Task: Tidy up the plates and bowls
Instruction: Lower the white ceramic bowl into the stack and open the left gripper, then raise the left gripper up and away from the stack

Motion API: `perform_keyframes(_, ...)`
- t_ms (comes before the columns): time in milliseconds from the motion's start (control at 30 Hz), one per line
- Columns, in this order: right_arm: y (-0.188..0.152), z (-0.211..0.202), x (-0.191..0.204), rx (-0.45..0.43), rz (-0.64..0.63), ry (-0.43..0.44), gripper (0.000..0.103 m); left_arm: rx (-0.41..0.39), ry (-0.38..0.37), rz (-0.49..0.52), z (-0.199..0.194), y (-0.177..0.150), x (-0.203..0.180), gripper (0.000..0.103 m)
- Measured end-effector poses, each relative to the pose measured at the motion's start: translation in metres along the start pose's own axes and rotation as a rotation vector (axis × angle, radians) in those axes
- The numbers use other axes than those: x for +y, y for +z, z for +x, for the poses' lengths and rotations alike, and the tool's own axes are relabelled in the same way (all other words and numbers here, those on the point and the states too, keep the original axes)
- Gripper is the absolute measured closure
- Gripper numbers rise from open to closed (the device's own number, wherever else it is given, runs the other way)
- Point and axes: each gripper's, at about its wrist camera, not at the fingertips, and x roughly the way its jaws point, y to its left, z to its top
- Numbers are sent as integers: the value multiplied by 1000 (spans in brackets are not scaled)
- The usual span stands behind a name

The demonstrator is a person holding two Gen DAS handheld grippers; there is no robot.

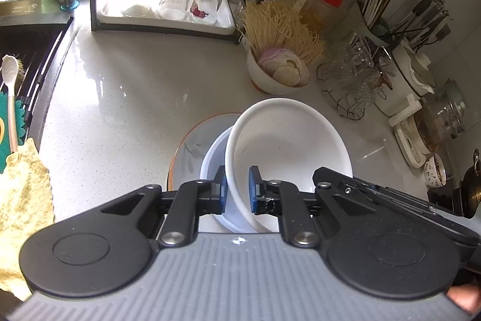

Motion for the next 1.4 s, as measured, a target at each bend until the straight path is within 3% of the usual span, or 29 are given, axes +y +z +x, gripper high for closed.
perform_keyframes(400,1,24,-5,55,-5,-18,88,49,11,-26,25,4,10,88)
perform_keyframes(667,-1,30,-11,65,15,-18,88,42,9,-23,28,1,11,88)
perform_keyframes(800,-1,29,-12,64,14,-14,85,36,10,-24,24,-3,11,71)
perform_keyframes(867,1,25,-13,46,14,-13,73,22,11,-16,20,-3,10,64)
perform_keyframes(900,2,21,-13,30,14,-6,61,14,9,-14,18,-3,10,59)
perform_keyframes(933,3,19,-13,19,10,-3,59,7,8,-16,16,-2,9,56)
perform_keyframes(1400,6,-30,-2,-113,16,-5,59,-80,21,65,-39,7,-4,55)
